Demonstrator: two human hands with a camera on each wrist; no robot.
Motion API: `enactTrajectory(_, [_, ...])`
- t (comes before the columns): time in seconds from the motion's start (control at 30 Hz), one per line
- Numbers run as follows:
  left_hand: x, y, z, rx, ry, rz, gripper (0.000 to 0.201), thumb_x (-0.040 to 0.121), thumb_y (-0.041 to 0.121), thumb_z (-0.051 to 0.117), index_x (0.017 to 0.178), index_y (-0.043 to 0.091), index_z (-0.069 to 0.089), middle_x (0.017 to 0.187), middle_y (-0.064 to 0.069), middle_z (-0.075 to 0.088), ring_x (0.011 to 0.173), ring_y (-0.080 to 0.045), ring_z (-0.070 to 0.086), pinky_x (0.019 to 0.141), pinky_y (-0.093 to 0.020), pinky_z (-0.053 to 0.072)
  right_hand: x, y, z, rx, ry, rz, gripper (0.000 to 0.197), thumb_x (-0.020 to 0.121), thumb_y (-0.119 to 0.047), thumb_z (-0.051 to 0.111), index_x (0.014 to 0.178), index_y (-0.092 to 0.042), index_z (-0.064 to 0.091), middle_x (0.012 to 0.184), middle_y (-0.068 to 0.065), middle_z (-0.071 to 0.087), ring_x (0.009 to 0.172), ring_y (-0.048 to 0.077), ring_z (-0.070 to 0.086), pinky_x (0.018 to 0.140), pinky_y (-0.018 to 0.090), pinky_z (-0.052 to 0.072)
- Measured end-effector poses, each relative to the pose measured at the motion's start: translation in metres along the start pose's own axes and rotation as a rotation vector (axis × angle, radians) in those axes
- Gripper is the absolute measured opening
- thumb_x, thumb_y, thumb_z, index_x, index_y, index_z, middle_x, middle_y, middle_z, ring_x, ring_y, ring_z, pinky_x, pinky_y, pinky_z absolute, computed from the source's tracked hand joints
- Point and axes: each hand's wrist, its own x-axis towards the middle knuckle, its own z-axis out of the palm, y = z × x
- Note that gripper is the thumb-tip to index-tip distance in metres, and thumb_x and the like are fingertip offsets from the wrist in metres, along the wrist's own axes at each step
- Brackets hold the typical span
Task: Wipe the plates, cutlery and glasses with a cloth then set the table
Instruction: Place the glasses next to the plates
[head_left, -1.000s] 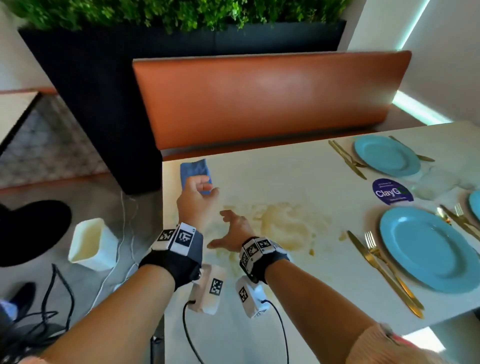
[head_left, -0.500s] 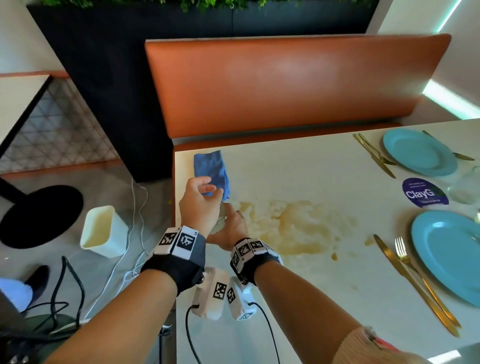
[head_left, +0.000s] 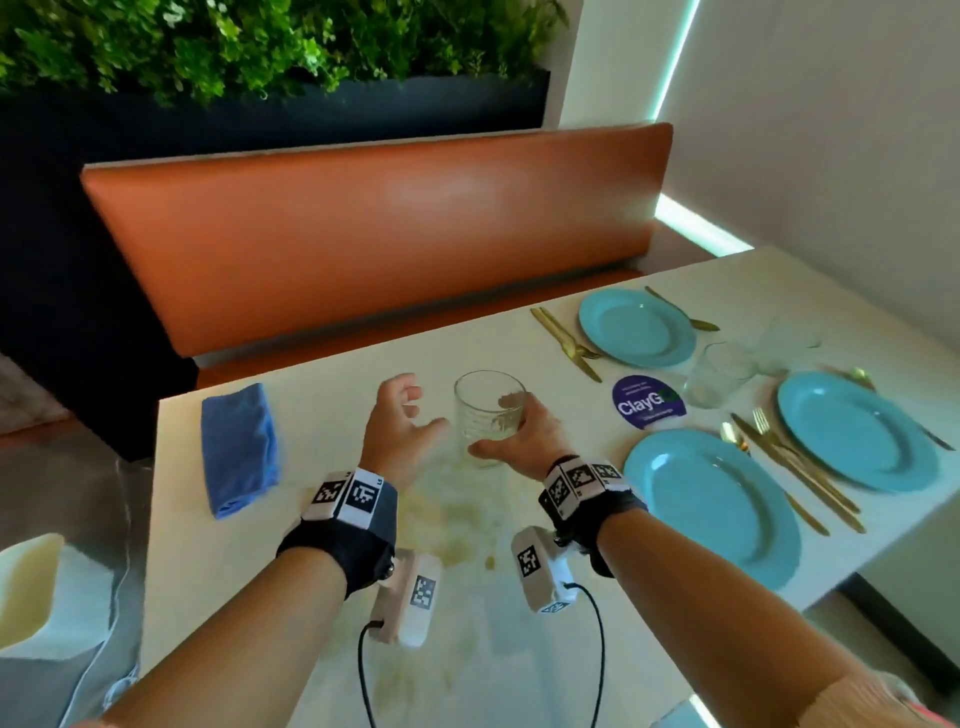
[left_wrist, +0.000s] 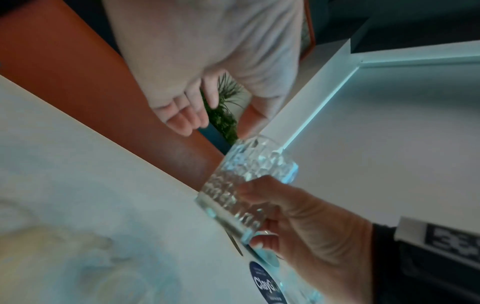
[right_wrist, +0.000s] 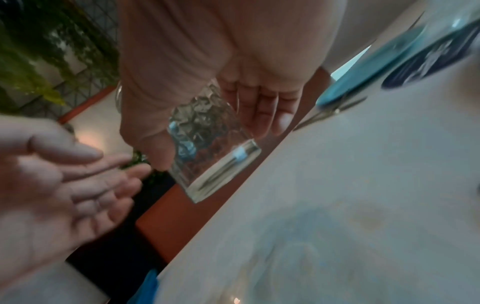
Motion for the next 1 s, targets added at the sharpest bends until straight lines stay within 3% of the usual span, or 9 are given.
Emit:
enactTrajectory(0.1, [0.007,0.023,0.058,0.058,-0.351,-0.030,0.083,0.078,0.007,0.071,0.145,0.017,0.023,0.144,-0.003,0.041,0.128,-0.017,0.039,0.105,-0.034,0.039,0.011,0.024,-0.066,-0.022,-0.027,0.004,0.072,0.063,-0.031,0.083,0.125,-0.016,0.048,0.120,0.003,0.062,0.111,0.020,0.057,0.092,0.028,0.045])
enactTrajectory(0.23, [0.020,0.048,0.130,0.091,-0.559,0.001,0.100,0.065,0.012,0.085,0.145,0.017,0.024,0.138,-0.004,0.045,0.127,-0.018,0.042,0.099,-0.029,0.038,0.025,0.053,-0.134,0.007,-0.089,0.015,0.066,0.063,-0.019,0.083,0.121,-0.013,0.052,0.112,0.004,0.066,0.106,0.018,0.061,0.094,0.030,0.049])
enactTrajectory(0.37, [0.028,0.063,0.186,0.105,-0.531,0.019,0.098,0.058,0.025,0.090,0.139,0.020,0.034,0.127,-0.002,0.055,0.118,-0.019,0.050,0.101,-0.036,0.044,0.046,0.085,-0.173,0.022,-0.122,0.031,0.067,0.060,-0.020,0.085,0.119,-0.016,0.054,0.109,0.003,0.068,0.103,0.018,0.063,0.097,0.035,0.050])
enactTrajectory(0.53, [0.039,0.066,0.227,0.167,-0.522,0.032,0.082,0.058,0.024,0.089,0.128,0.021,0.045,0.114,0.003,0.060,0.107,-0.017,0.056,0.089,-0.030,0.048,0.064,0.114,-0.194,0.129,-0.174,0.054,0.048,0.062,-0.011,0.084,0.101,-0.023,0.057,0.110,0.009,0.068,0.105,0.023,0.064,0.098,0.041,0.049])
enactTrajectory(0.63, [0.042,0.063,0.244,0.180,-0.500,0.049,0.053,0.062,0.015,0.086,0.101,0.032,0.054,0.097,0.012,0.064,0.098,-0.015,0.061,0.078,-0.024,0.050,0.071,0.129,-0.197,0.177,-0.211,0.064,0.054,0.062,-0.013,0.084,0.109,-0.022,0.058,0.113,0.008,0.067,0.108,0.023,0.062,0.100,0.044,0.047])
enactTrajectory(0.7, [0.043,0.062,0.254,0.188,-0.465,0.065,0.049,0.064,0.011,0.084,0.098,0.030,0.055,0.095,0.013,0.062,0.092,-0.014,0.058,0.072,-0.020,0.046,0.075,0.135,-0.199,0.174,-0.246,0.077,0.063,0.061,-0.015,0.085,0.117,-0.021,0.057,0.116,0.007,0.066,0.111,0.023,0.060,0.102,0.045,0.045])
enactTrajectory(0.8, [0.046,0.056,0.264,0.225,-0.434,0.051,0.060,0.063,0.021,0.085,0.115,0.011,0.057,0.100,0.002,0.058,0.094,-0.017,0.054,0.078,-0.022,0.039,0.081,0.136,-0.201,0.025,-0.261,0.100,0.093,0.051,-0.040,0.086,0.133,-0.025,0.045,0.129,0.000,0.058,0.120,0.022,0.053,0.106,0.045,0.041])
enactTrajectory(0.87, [0.050,0.048,0.269,0.256,-0.400,0.019,0.068,0.059,0.032,0.084,0.117,0.010,0.056,0.106,0.004,0.059,0.097,-0.015,0.055,0.078,-0.023,0.040,0.084,0.136,-0.205,-0.086,-0.245,0.135,0.119,0.043,-0.059,0.081,0.144,-0.028,0.028,0.143,-0.002,0.046,0.131,0.022,0.044,0.109,0.046,0.036])
enactTrajectory(1.0, [0.062,0.024,0.281,0.325,-0.341,0.023,0.082,0.040,0.053,0.074,0.113,0.019,0.059,0.107,0.005,0.067,0.099,-0.017,0.065,0.082,-0.030,0.054,0.087,0.139,-0.221,-0.111,-0.157,0.163,0.098,0.061,-0.044,0.082,0.143,-0.022,0.033,0.143,0.002,0.046,0.130,0.021,0.045,0.109,0.041,0.037])
